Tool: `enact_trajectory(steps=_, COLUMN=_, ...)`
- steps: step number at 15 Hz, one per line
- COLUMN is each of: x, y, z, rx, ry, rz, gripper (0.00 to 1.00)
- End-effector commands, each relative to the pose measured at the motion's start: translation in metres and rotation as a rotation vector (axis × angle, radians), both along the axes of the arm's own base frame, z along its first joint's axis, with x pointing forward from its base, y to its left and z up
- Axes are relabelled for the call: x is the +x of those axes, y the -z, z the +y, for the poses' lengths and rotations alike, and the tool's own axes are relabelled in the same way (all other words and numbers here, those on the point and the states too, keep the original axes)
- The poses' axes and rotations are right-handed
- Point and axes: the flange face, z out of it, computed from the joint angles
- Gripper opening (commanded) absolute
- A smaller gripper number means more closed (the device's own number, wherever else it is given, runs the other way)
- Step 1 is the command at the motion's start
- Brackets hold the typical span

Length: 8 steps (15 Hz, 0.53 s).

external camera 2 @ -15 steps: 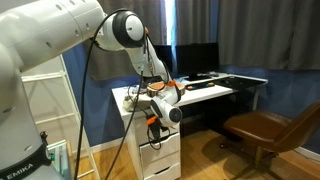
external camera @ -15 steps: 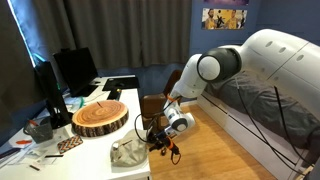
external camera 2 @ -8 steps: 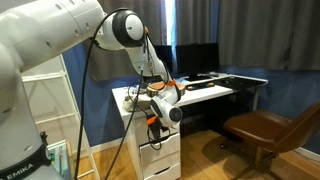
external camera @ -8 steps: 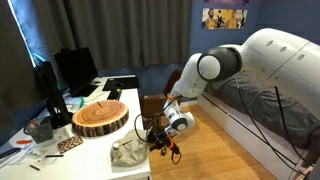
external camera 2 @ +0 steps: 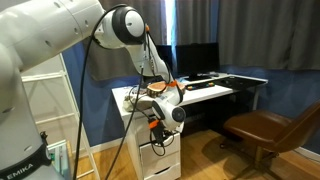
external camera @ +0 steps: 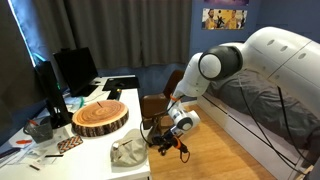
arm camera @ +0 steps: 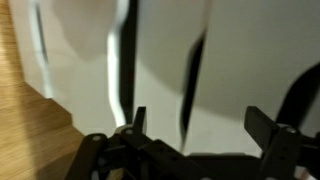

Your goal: Open the top drawer

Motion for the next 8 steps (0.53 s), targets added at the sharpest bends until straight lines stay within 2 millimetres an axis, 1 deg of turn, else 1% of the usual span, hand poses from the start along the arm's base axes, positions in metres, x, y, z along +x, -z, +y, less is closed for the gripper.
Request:
enact_trajectory(steps=1, x=-0.030, y=0.028, z=-0.048, rx=-0.190, ry=-0.008, rz=0.076, gripper=1.00)
enact_trajectory(steps=2, x=-0.034, y=0.033, z=-0.059, rx=-0.251, ry=-0.005, rz=0.094, gripper=1.00)
enact_trajectory(steps=4, x=-0.038, y=0.039, z=-0.073, rx=-0.365, ry=-0.001, rz=0.122, gripper=1.00)
enact_trajectory(steps=6, x=-0.039, y=0.038, z=-0.078, rx=-0.472, ry=0.005, rz=0.150, gripper=1.00)
enact_trajectory(steps=8, x=-0.035, y=0.033, z=-0.077, rx=-0.538, ry=0.024, rz=0.176, gripper=1.00)
